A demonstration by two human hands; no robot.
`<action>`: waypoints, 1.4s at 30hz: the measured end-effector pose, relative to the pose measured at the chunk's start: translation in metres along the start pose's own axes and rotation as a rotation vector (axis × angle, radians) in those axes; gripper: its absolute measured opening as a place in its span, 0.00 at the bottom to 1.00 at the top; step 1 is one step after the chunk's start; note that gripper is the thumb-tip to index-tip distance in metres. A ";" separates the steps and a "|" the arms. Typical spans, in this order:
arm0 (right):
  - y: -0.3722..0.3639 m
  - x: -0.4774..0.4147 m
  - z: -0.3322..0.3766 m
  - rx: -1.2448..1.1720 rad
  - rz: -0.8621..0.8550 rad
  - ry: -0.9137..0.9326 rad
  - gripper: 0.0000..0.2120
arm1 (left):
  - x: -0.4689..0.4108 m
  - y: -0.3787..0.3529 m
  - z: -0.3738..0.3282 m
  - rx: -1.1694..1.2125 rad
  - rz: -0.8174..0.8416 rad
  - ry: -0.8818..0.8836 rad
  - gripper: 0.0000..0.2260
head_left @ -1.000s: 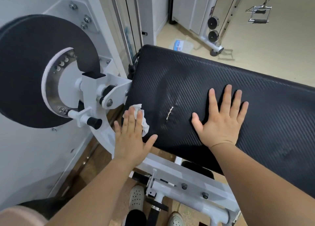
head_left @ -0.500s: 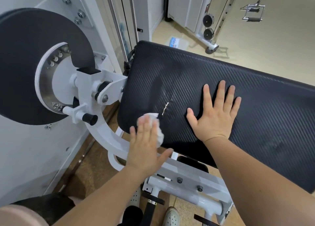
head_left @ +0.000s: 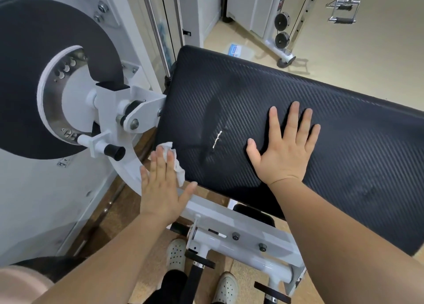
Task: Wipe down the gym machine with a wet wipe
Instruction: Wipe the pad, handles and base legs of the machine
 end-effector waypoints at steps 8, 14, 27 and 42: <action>-0.001 0.000 0.000 0.002 0.014 0.012 0.40 | 0.043 -0.031 -0.104 -0.069 0.039 -0.304 0.49; 0.005 0.003 -0.003 -0.065 0.082 0.087 0.37 | 0.050 -0.026 -0.116 -0.133 0.051 -0.290 0.47; 0.002 0.058 -0.084 -0.077 0.020 0.017 0.35 | 0.020 0.033 -0.155 -0.123 -0.050 -0.353 0.36; 0.000 0.061 -0.082 -0.017 -0.057 0.045 0.38 | -0.006 0.036 -0.198 -0.030 -0.148 -0.304 0.41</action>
Point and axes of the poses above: each hand's wrist, its own x-axis away from the middle knuckle, its own y-axis out of the back of the hand, z = x × y, the point moved 9 cm from there along -x, towards the middle knuckle, and after that the axes turned 7 degrees about z, right-handed, at the moved point
